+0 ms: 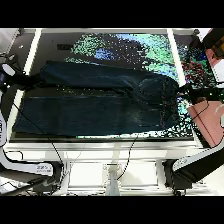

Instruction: Fold the clothes and pants, and hang the long-sleeved shirts on hangers.

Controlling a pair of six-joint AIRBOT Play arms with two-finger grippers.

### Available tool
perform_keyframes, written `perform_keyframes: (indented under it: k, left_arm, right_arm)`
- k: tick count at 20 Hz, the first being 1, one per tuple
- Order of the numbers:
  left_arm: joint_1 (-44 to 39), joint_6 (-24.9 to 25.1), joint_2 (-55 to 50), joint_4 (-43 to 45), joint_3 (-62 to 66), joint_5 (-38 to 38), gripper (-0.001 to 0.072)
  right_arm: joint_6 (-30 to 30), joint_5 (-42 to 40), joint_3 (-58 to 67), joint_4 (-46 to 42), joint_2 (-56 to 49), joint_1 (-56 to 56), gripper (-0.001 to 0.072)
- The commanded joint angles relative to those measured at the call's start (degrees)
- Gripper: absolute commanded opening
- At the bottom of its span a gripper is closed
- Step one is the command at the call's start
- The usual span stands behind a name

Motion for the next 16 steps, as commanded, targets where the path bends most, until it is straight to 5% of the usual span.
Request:
perform_keyframes:
  k: [1,8,9,11,16]
  left_arm:
    - [-0.5,-2.1,-2.0,-3.3,0.1,0.9,0.07]
    - [-0.5,-2.1,-3.2,-7.4,0.1,2.4,0.07]
    - [-0.5,-2.1,-3.3,-7.4,0.1,2.4,0.07]
    - [-0.5,-2.1,-4.0,-8.3,0.1,2.5,0.07]
    - [-0.3,-2.2,-7.3,-13.8,0.1,11.9,0.0701]
  right_arm:
    - [-0.7,1.7,1.8,-0.9,-2.5,1.5,0.052]
    - [-4.7,2.8,1.8,-1.1,-2.4,8.0,0.0519]
    - [-4.7,1.4,1.9,-0.9,-2.4,8.4,0.0463]
    - [-4.7,-0.1,1.8,-0.9,-2.4,8.8,0.0062]
    - [-4.6,-0.5,1.8,-0.9,-2.4,8.8,0.0036]
